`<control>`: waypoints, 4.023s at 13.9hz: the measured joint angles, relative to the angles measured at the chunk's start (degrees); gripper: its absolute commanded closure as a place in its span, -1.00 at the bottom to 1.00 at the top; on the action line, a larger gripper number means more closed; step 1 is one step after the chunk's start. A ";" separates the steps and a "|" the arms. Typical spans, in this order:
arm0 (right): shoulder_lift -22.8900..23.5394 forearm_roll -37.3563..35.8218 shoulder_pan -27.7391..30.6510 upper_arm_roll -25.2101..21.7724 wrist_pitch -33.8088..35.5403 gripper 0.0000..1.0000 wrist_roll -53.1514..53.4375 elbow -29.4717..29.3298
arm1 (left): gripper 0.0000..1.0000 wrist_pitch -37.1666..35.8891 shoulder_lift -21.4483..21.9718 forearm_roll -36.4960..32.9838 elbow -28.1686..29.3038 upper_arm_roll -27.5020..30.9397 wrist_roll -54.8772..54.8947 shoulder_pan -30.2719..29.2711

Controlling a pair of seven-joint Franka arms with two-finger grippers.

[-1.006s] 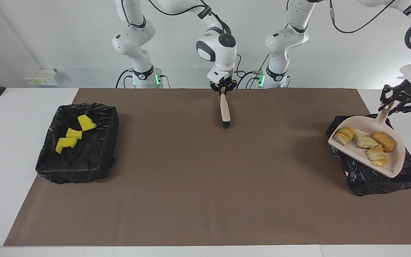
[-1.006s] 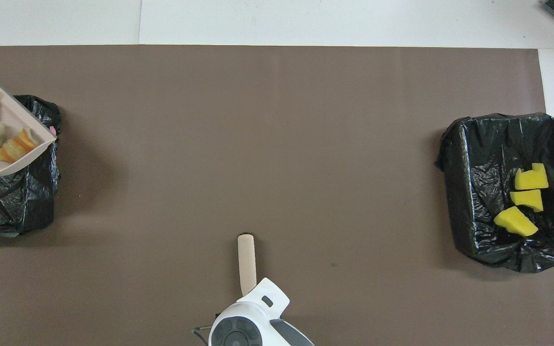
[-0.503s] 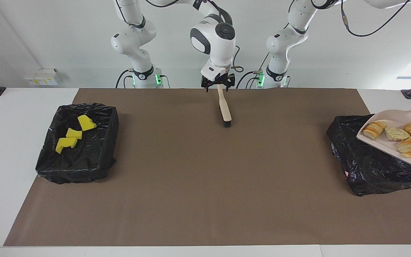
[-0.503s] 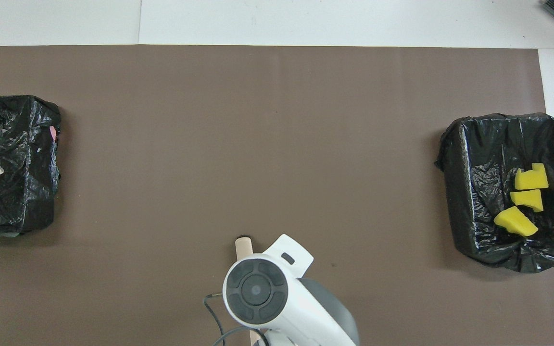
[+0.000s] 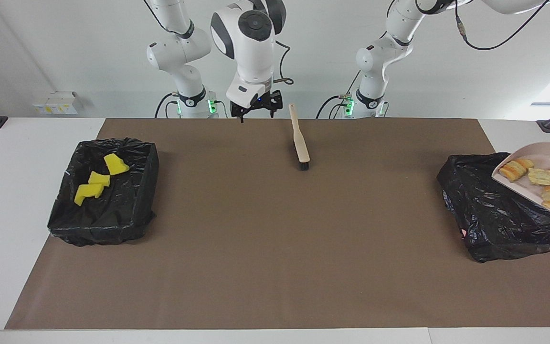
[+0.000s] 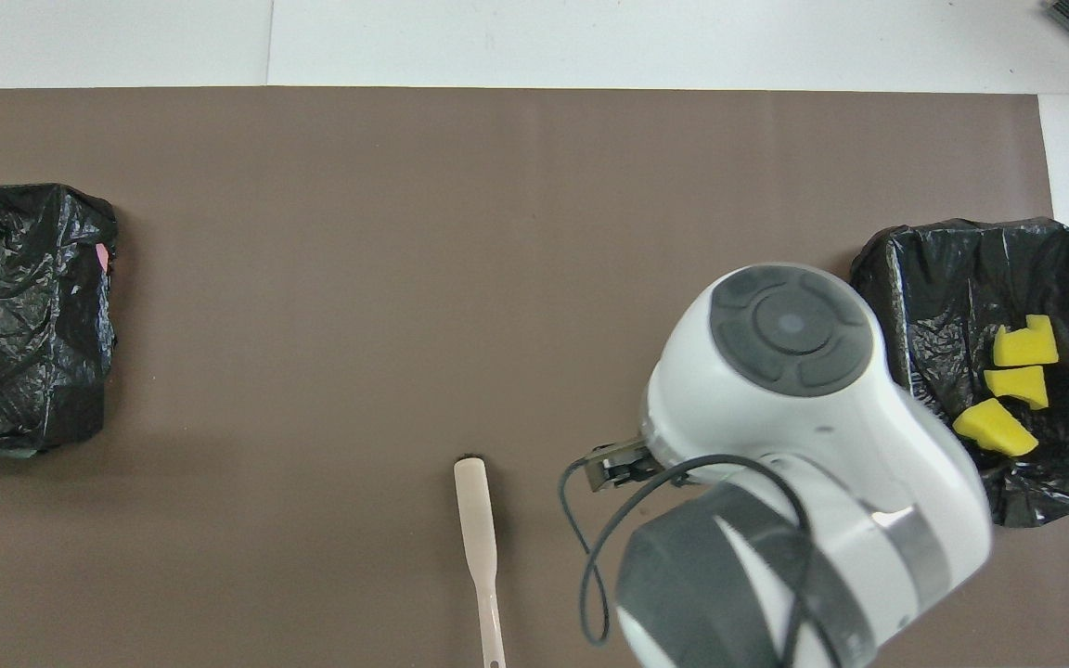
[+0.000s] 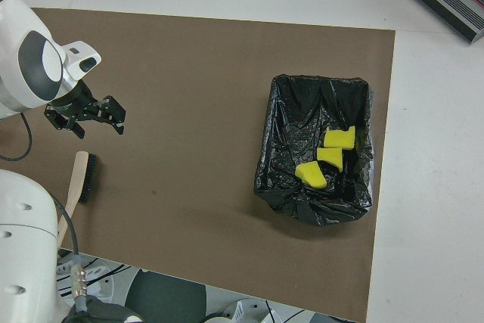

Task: Sweep and dump trash in bin

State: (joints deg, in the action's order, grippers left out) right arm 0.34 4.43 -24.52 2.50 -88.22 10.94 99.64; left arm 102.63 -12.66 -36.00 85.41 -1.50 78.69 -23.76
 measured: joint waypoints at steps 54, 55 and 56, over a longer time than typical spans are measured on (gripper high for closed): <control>-2.23 -5.08 28.71 -0.29 -3.62 -1.00 -12.45 -6.45 | -1.00 8.29 8.52 41.53 22.31 -0.40 -93.84 46.07; -2.23 -5.08 28.71 -0.29 -3.62 -1.00 -12.45 -6.45 | -1.00 4.88 10.84 41.53 22.06 -0.23 -89.12 43.10; -2.23 -5.08 28.71 -0.29 -3.62 -1.00 -12.45 -6.45 | -1.00 1.89 12.94 41.53 22.01 -0.10 -84.88 40.44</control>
State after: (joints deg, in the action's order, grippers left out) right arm -1.89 -0.65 4.18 2.22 -91.84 -1.51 93.19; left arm 104.52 0.27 5.53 107.42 -1.60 -6.19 16.68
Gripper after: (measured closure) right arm 0.000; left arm 0.000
